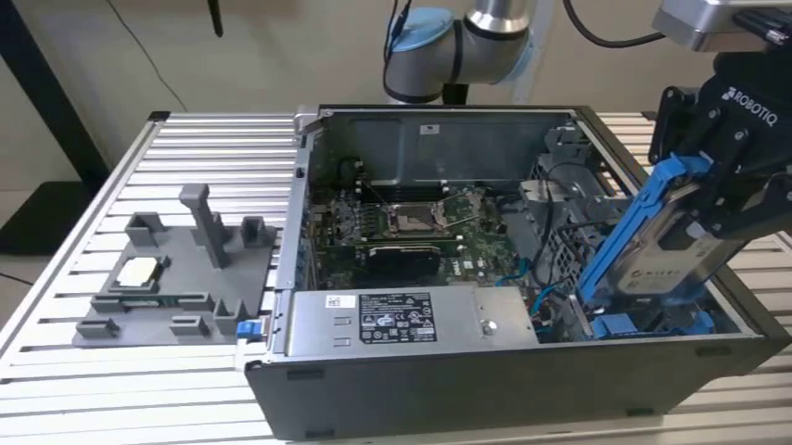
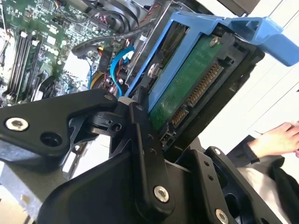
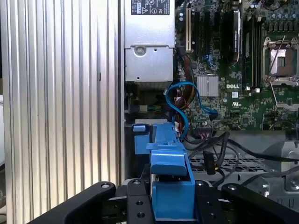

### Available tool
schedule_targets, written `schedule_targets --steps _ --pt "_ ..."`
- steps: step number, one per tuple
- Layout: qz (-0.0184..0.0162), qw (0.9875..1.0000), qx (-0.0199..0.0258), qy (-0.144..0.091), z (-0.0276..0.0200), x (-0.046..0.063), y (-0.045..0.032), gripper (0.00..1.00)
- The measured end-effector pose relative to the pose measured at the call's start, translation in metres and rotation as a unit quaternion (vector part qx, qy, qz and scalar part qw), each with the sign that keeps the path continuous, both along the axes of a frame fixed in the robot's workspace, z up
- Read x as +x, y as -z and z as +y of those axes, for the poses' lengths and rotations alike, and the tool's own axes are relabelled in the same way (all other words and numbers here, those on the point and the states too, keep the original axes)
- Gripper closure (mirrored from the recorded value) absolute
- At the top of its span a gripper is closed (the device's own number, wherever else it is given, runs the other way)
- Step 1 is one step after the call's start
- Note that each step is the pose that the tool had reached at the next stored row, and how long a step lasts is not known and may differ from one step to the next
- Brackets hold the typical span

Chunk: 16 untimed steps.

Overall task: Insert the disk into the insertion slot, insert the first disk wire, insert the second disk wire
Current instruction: 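Insert the disk into the insertion slot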

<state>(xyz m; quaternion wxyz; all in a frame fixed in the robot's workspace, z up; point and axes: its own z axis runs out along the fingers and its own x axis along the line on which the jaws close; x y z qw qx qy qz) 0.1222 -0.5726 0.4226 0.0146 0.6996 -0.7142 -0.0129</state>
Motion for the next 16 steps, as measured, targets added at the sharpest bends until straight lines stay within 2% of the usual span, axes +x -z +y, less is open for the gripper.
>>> schedule_targets --steps 5,11,16 --pt "0.0 1.0 0.0034 0.0 0.0 0.002 0.0061 0.67" --pt "0.0001 0.9999 0.0106 0.0 0.0 0.006 0.012 0.67" --pt "0.0 0.9999 0.0134 0.0 -0.0002 0.01 0.0175 0.67"
